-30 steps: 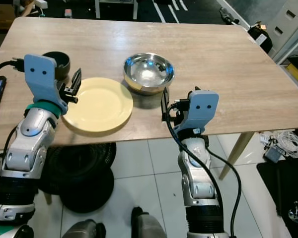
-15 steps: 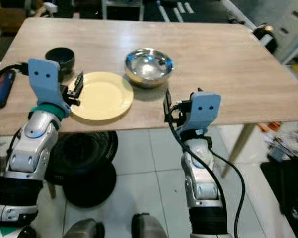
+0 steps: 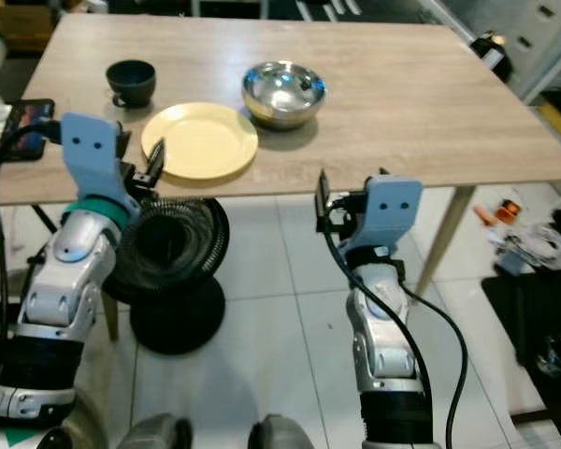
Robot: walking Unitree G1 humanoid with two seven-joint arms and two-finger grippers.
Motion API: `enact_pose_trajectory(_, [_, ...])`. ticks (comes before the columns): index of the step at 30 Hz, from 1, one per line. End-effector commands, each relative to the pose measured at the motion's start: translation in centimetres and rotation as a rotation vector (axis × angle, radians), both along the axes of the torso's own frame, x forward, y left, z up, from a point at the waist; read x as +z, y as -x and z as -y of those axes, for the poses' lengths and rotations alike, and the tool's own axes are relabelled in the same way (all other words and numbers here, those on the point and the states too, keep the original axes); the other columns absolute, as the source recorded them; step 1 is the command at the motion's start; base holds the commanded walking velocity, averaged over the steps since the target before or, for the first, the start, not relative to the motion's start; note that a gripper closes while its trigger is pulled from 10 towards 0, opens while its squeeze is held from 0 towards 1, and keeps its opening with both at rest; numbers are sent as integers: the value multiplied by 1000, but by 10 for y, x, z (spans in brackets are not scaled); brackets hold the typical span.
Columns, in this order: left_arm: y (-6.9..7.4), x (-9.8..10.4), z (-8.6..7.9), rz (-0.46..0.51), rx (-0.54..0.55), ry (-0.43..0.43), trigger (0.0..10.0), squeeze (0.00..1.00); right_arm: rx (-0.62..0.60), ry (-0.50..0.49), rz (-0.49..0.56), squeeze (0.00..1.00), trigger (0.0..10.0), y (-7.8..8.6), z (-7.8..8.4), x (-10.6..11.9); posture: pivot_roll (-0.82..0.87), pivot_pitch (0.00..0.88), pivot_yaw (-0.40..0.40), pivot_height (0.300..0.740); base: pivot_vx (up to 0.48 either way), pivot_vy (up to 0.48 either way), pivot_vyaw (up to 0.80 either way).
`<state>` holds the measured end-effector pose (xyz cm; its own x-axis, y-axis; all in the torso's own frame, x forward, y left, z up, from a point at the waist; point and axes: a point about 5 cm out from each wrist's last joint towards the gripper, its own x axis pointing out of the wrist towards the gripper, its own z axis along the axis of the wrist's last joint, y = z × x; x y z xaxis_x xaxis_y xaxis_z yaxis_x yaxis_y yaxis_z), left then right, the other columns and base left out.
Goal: Setting the table
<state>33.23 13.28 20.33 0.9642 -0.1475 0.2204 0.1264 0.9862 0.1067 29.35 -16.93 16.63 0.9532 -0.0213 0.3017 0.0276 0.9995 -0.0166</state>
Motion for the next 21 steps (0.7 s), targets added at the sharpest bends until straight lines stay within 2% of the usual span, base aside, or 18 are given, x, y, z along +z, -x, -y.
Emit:
enact_pose_trajectory(1, [0, -5, -3, -17, 12, -7, 10000, 0, 9, 3, -10, 0, 10000, 1, -2, -3, -3, 5, -3, 740, -289, 0, 0])
enact_pose_trajectory(21, [0, -5, -1, -16, 5, -5, 10000, 0, 4, 4, -14, 0, 10000, 2, -1, -4, -7, 13, -2, 740, -291, 0, 0])
